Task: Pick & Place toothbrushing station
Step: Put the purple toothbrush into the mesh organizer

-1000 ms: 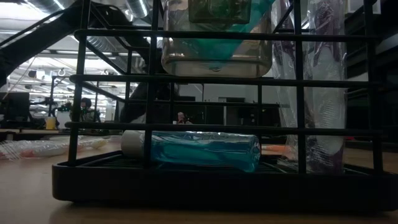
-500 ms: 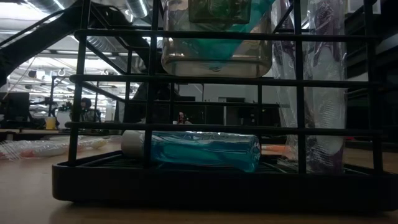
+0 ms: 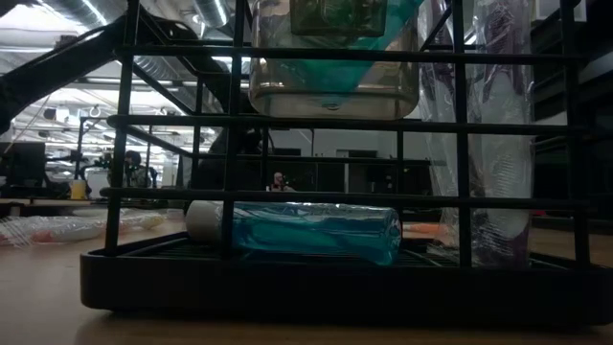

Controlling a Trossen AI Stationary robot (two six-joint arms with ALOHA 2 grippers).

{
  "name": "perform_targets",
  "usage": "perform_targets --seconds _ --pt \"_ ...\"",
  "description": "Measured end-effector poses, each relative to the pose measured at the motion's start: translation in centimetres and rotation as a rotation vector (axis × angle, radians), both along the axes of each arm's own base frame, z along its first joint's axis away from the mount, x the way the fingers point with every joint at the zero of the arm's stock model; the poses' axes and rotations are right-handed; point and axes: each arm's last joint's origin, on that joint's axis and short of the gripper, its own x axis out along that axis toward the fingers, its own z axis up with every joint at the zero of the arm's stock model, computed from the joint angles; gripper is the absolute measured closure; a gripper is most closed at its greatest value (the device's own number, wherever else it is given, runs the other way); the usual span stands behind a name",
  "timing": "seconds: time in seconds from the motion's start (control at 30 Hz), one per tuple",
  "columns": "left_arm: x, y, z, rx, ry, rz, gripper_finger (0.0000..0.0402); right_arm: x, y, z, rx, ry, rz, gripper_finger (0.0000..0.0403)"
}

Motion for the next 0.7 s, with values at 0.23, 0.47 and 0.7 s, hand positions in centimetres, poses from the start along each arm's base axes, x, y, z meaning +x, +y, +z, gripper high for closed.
perform_targets --seconds 0.23,0.47,0.7 --pt "-0.5 -0.1 -0.1 -0.031 0.05 0.009 0.0391 0.0 0.0 0.0 -0.009 -0.011 0.007 0.0168" --pt "-0.1 -0.9 3.5 0.04 -0.046 0.008 0.0399 0.0 0.1 0.0 -0.027 -0.026 0.019 0.0168" --pt "0.1 -2.1 9.9 0.189 -0.301 0.024 0.04 0.1 0.4 -0.1 -0.058 -0.021 0.028 0.0168"
